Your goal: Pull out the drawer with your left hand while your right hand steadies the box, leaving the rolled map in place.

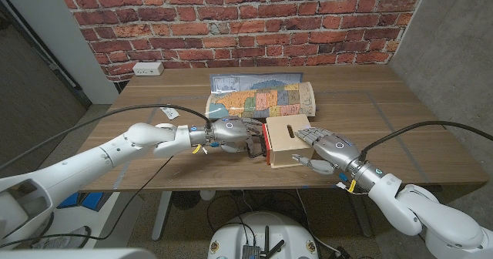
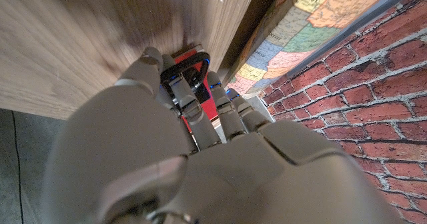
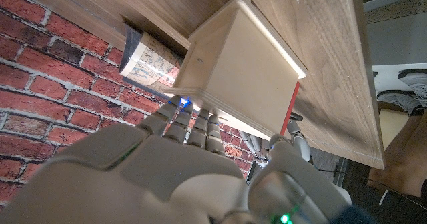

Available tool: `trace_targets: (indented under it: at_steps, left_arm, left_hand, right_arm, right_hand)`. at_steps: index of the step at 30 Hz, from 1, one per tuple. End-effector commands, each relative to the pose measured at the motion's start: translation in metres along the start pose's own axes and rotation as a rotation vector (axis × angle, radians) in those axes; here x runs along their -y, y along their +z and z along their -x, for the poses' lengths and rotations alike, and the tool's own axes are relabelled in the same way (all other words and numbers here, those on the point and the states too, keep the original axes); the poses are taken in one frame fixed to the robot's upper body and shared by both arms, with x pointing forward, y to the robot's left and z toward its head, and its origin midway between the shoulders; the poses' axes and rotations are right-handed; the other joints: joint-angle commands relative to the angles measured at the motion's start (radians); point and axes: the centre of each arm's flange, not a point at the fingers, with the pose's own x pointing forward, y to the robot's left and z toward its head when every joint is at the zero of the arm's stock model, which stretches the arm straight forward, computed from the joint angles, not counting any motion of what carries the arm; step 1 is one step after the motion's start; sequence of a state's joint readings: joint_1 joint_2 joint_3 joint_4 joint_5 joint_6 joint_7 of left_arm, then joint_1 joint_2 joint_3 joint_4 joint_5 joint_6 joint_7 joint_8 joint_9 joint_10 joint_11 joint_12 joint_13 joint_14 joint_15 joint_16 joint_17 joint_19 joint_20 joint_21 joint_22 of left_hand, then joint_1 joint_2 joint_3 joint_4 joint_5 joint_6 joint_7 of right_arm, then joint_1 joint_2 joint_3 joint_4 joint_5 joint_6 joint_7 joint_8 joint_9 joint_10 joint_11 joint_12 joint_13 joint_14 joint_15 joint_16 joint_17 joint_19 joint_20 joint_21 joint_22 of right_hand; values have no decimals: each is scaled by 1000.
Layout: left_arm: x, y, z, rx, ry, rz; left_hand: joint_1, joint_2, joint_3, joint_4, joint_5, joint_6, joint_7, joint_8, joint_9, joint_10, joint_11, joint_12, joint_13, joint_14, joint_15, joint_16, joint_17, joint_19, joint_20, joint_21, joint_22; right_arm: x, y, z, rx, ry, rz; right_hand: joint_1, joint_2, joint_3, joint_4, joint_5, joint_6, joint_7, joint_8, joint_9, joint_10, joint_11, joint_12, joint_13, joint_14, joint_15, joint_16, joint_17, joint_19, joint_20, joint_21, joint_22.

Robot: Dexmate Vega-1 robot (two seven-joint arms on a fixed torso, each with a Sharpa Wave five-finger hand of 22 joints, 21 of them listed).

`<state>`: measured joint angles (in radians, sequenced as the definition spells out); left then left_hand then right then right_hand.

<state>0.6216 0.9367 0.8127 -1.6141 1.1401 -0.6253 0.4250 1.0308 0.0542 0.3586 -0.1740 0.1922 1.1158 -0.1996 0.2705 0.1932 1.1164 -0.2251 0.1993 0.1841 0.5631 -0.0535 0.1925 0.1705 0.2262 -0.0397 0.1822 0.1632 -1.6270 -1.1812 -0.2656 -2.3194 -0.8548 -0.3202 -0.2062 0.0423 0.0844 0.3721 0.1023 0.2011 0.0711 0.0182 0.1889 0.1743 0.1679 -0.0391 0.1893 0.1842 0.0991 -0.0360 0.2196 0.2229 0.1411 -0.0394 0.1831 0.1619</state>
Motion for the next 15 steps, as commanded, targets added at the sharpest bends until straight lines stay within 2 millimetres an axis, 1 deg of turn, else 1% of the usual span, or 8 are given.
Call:
trace_targets:
  at_steps: [1, 4, 15]
  left_arm:
    - [0, -2, 7, -6, -14, 0]
    - [-1, -2, 9, -8, -17, 0]
    - [-2, -3, 13, -7, -33, 1]
  left_hand:
    - [9, 0, -2, 3, -2, 6, -1, -3, 3, 8, -2, 0, 2, 9, -167, 1, 4, 8, -55, 7, 3]
    - [9, -1, -3, 3, -2, 7, -1, -3, 3, 8, -2, -1, 2, 10, -167, 1, 4, 9, -55, 7, 3]
    - [11, -1, -5, 3, -2, 6, -2, -5, 4, 9, -2, -3, 2, 12, -167, 0, 4, 12, -58, 7, 3]
  right_arm:
    - [-1, 1, -2, -1, 11, -3]
    - [-1, 0, -3, -1, 13, -4]
    - [0, -2, -3, 2, 20, 2]
  right_hand:
    - [-11, 33, 7, 4, 2, 9, 4, 2, 2, 12, 5, 9, 3, 10, -16, 7, 4, 8, -71, 5, 4]
    - [-12, 33, 7, 5, 2, 12, 4, 3, 2, 22, 10, 12, 3, 17, -18, 9, 4, 11, -71, 5, 4]
    - [-15, 29, 4, 7, 1, 17, 10, 4, 2, 38, 10, 16, 4, 30, -18, 14, 5, 21, -72, 8, 4]
